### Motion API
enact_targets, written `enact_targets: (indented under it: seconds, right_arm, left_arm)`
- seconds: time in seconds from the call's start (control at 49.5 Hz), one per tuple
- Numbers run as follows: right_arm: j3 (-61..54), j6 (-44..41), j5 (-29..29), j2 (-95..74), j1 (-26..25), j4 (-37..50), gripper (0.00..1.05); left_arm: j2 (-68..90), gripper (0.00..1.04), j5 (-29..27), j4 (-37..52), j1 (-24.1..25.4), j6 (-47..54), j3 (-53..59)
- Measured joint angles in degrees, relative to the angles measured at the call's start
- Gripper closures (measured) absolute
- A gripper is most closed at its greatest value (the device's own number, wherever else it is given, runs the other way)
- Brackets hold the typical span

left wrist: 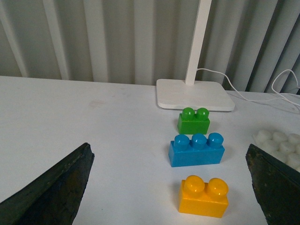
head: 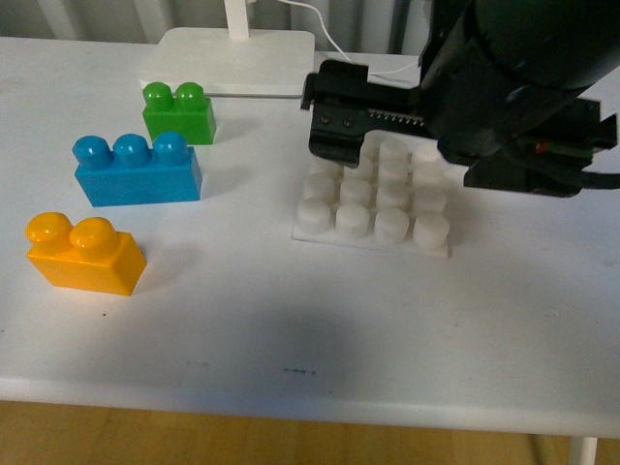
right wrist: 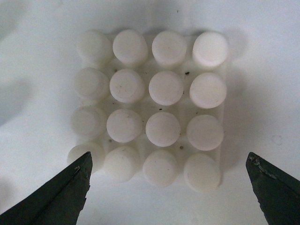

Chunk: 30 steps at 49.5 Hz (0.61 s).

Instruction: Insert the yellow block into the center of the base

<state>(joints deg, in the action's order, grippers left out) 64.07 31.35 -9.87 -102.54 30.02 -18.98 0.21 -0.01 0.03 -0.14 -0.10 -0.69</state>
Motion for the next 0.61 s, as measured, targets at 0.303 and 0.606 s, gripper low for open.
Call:
enact_targets:
  seconds: [0.303, 0.606]
  right_arm:
    - [-16.1, -8.6, 4.0, 24.2, -3.0, 10.9, 0.09]
    - [-33.8, -11.7, 13.0, 56.0, -15.7, 12.8, 0.09]
  left_arm:
    - [0.0, 0.06, 0.0, 0.0, 0.0, 0.0, 0.0]
    - [0.0, 0.06, 0.0, 0.0, 0.0, 0.0, 0.0]
